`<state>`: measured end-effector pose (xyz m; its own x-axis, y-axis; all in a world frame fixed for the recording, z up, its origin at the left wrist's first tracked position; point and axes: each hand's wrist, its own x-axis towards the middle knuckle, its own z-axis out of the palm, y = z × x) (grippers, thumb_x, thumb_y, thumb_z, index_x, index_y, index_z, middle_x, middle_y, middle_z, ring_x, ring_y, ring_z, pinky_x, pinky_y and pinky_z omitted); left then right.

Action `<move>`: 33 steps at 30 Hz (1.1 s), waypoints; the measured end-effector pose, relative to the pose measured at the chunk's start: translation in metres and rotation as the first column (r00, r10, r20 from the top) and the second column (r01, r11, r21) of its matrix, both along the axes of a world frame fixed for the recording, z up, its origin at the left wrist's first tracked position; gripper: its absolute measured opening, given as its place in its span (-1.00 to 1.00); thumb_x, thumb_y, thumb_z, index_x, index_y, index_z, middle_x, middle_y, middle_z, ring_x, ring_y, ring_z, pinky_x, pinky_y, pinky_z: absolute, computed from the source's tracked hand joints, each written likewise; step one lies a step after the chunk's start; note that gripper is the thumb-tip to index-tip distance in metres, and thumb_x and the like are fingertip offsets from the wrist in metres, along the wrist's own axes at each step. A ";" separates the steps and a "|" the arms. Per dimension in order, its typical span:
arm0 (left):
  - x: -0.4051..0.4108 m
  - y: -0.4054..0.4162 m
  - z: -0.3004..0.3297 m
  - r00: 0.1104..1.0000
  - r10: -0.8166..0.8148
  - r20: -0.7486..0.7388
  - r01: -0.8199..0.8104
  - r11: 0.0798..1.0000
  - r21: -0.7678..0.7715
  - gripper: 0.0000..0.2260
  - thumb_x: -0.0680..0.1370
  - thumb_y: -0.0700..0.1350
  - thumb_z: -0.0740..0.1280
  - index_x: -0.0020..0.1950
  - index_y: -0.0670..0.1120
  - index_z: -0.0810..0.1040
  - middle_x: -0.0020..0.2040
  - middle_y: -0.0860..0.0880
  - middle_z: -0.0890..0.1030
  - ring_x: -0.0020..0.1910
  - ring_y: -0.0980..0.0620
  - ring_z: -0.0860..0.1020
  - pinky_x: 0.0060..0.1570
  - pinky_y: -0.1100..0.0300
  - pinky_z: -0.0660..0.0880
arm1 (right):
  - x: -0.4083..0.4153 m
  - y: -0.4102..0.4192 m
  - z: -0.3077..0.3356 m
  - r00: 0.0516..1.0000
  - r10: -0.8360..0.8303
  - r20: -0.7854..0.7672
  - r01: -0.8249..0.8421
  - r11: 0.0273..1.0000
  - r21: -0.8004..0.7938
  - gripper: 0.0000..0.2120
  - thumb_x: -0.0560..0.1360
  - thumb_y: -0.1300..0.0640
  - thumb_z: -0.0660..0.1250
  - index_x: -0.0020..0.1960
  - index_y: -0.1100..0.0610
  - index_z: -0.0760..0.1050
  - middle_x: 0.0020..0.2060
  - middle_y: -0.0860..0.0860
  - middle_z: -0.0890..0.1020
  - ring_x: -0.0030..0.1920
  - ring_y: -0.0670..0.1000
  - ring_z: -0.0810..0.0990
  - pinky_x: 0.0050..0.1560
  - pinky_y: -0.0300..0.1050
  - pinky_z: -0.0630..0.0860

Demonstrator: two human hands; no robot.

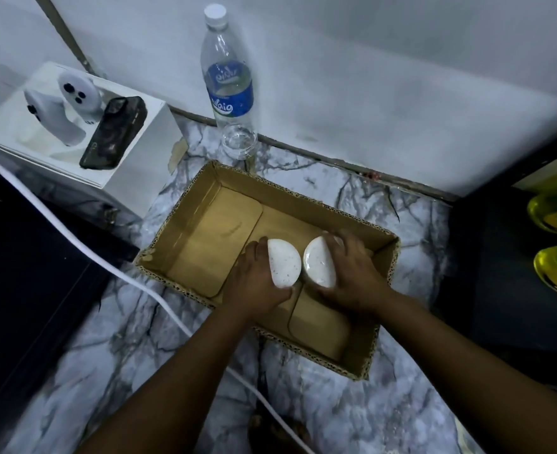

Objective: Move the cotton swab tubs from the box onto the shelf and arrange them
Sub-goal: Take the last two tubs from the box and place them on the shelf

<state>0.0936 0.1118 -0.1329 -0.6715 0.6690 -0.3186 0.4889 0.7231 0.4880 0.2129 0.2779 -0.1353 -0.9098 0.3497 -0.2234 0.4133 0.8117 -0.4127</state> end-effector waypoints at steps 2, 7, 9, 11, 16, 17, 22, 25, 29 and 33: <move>-0.003 -0.001 -0.003 1.000 -0.012 -0.002 0.012 1.000 0.009 -0.01 0.32 0.18 0.48 0.54 -0.10 -0.04 0.48 -0.10 0.14 0.41 -0.13 0.25 0.30 0.00 0.31 | -0.001 -0.004 0.000 0.998 -0.037 -0.041 0.035 0.999 -0.042 -0.01 0.33 -0.27 0.43 0.53 0.10 0.02 0.51 0.13 0.03 0.50 0.14 0.01 0.46 0.05 0.07; -0.011 -0.011 -0.009 0.989 -0.049 0.141 0.045 0.998 0.036 0.08 0.32 0.11 0.52 0.54 -0.02 -0.20 0.55 -0.04 -0.02 0.51 -0.08 0.06 0.42 0.02 0.17 | 0.007 -0.011 -0.004 0.971 -0.240 -0.008 0.228 0.934 -0.276 0.18 0.25 -0.11 0.56 0.54 0.03 -0.20 0.54 0.03 -0.12 0.53 0.05 -0.14 0.50 0.09 -0.02; -0.016 -0.016 -0.013 0.977 -0.063 0.203 0.057 0.998 0.038 0.09 0.33 0.00 0.53 0.54 -0.02 -0.24 0.56 -0.02 -0.04 0.52 -0.05 0.01 0.45 0.03 0.14 | 0.009 -0.011 -0.003 0.955 -0.293 0.037 0.285 0.880 -0.380 0.20 0.25 -0.06 0.59 0.54 0.04 -0.22 0.53 0.03 -0.05 0.53 0.05 -0.06 0.50 0.01 0.03; -0.020 -0.018 -0.016 0.961 -0.032 0.275 0.016 0.998 0.059 0.07 0.33 -0.10 0.53 0.54 0.00 -0.21 0.54 -0.03 0.03 0.51 -0.07 0.06 0.44 0.00 0.19 | 0.007 -0.011 -0.003 0.938 -0.344 0.051 0.333 0.843 -0.422 0.18 0.23 -0.05 0.60 0.54 0.07 -0.15 0.51 0.04 0.05 0.51 0.05 0.06 0.45 -0.08 0.11; -0.021 -0.019 -0.015 0.926 0.082 0.369 -0.168 0.964 0.207 -0.07 0.24 -0.06 0.60 0.45 0.11 0.11 0.37 0.05 0.31 0.33 0.00 0.34 0.25 0.10 0.39 | 0.006 -0.014 0.007 0.891 -0.453 -0.042 0.382 0.795 -0.472 -0.05 0.21 0.03 0.62 0.40 0.05 0.12 0.21 -0.09 0.29 0.25 -0.08 0.31 0.21 -0.22 0.28; -0.021 -0.020 -0.013 0.916 0.098 0.390 -0.201 0.952 0.233 -0.09 0.23 -0.02 0.61 0.42 0.16 0.12 0.35 0.08 0.32 0.31 0.02 0.35 0.24 0.09 0.41 | 0.007 -0.014 0.010 0.886 -0.459 -0.059 0.374 0.785 -0.495 -0.07 0.20 0.02 0.63 0.38 0.02 0.13 0.18 -0.12 0.28 0.23 -0.10 0.31 0.19 -0.21 0.29; -0.018 -0.025 0.010 0.890 0.110 0.443 -0.311 0.857 0.412 -0.11 0.25 -0.11 0.62 0.34 0.21 0.09 0.29 0.13 0.28 0.27 0.12 0.34 0.15 0.25 0.48 | 0.010 -0.014 0.022 0.863 -0.482 -0.149 0.345 0.779 -0.523 0.09 0.06 -0.29 0.52 0.45 -0.02 0.11 0.40 -0.04 0.25 0.39 -0.02 0.26 0.38 0.02 0.32; -0.011 -0.028 0.028 0.876 0.129 0.465 -0.380 0.778 0.500 -0.12 0.22 -0.10 0.63 0.31 0.21 0.13 0.23 0.29 0.28 0.20 0.26 0.38 -0.06 0.50 0.47 | 0.009 -0.021 0.039 0.829 -0.508 -0.234 0.300 0.758 -0.579 0.04 0.05 -0.28 0.52 0.42 -0.12 0.13 0.34 -0.25 0.29 0.33 -0.23 0.31 0.33 -0.14 0.37; -0.003 -0.032 0.048 0.842 0.140 0.522 -0.466 0.677 0.570 -0.07 0.03 0.21 0.58 0.30 0.18 0.20 0.26 0.28 0.28 0.21 0.38 0.37 -0.08 0.45 0.50 | 0.008 -0.029 0.055 0.773 -0.566 -0.285 0.258 0.692 -0.674 -0.04 0.02 -0.22 0.54 0.31 -0.29 0.15 0.18 -0.54 0.28 0.23 -0.43 0.32 0.21 -0.31 0.40; 0.001 -0.034 0.057 0.815 0.094 0.572 -0.489 0.642 0.590 -0.05 0.07 0.17 0.57 0.35 0.13 0.16 0.31 0.22 0.28 0.22 0.40 0.40 -0.04 0.39 0.52 | 0.003 -0.033 0.062 0.737 -0.596 -0.319 0.228 0.663 -0.714 -0.10 0.01 -0.19 0.57 0.26 -0.33 0.22 0.29 -0.20 0.37 0.32 -0.15 0.37 0.30 0.01 0.46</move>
<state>0.0945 0.0781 -0.0757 -0.7749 0.6087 -0.1706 -0.1077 0.1389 0.9844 0.2156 0.2450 -0.0730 -0.7328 0.6732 -0.0991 0.2267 0.1043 -0.9684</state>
